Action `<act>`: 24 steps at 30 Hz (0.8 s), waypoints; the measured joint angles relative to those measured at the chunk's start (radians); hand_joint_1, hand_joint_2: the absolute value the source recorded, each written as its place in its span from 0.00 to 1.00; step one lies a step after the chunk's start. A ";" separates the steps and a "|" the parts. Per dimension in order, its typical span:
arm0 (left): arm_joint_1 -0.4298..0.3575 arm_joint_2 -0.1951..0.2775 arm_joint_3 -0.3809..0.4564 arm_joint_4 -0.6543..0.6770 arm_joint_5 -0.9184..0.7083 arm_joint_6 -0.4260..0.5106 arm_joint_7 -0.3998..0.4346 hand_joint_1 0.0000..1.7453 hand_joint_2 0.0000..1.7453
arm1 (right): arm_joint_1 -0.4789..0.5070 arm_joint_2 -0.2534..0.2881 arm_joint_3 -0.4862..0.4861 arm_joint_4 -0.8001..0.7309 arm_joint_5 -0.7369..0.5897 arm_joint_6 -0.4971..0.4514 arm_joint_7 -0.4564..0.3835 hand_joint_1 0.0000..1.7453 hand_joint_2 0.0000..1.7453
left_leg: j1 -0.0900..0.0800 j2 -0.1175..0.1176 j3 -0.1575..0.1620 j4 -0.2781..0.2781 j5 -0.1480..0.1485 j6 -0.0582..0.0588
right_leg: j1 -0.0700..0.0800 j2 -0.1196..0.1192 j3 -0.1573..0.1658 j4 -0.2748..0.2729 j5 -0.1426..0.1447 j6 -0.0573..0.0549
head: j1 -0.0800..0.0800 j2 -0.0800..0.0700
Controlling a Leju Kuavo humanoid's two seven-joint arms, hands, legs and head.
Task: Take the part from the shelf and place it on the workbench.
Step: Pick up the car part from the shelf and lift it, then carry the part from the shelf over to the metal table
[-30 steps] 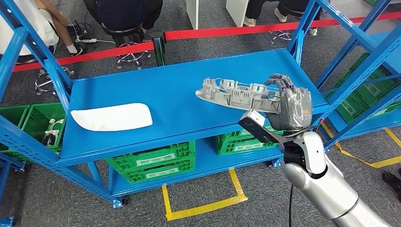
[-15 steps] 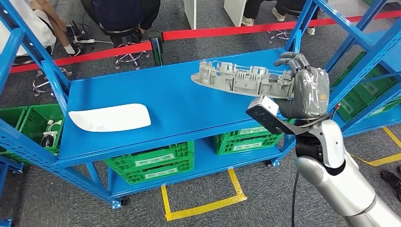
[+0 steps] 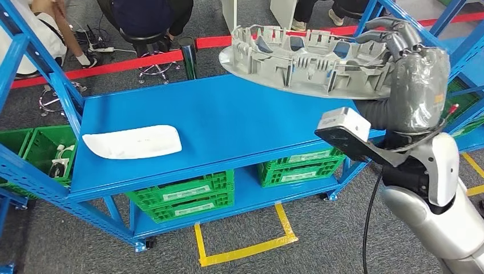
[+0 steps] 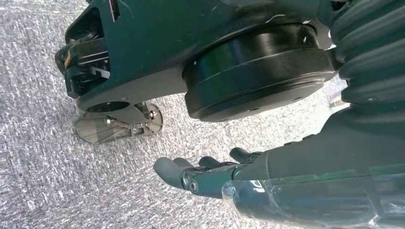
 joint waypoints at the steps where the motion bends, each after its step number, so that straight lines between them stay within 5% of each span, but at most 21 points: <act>1: 0.001 0.000 0.000 0.000 0.001 -0.002 0.000 0.00 1.00 | 0.006 0.000 0.000 -0.022 0.009 -0.012 -0.001 1.00 1.00 | 0.000 -0.002 0.000 0.000 0.000 0.000 | 0.000 0.000 0.000 0.000 0.000 0.000 | 0.000 0.000; 10: 0.003 0.000 0.000 0.000 0.013 0.000 0.020 0.00 1.00 | 0.149 0.020 0.006 -0.205 0.149 -0.152 -0.070 1.00 1.00 | 0.000 -0.011 -0.001 0.000 0.000 0.000 | 0.000 -0.007 0.001 0.000 -0.002 -0.001 | 0.000 0.000; 24: 0.004 0.003 0.000 0.000 0.022 0.004 0.007 0.00 1.00 | 0.287 0.076 0.051 -0.357 0.234 -0.202 -0.137 1.00 1.00 | 0.000 -0.009 -0.001 0.000 0.000 0.000 | 0.000 -0.007 0.001 0.000 -0.002 -0.001 | 0.000 0.000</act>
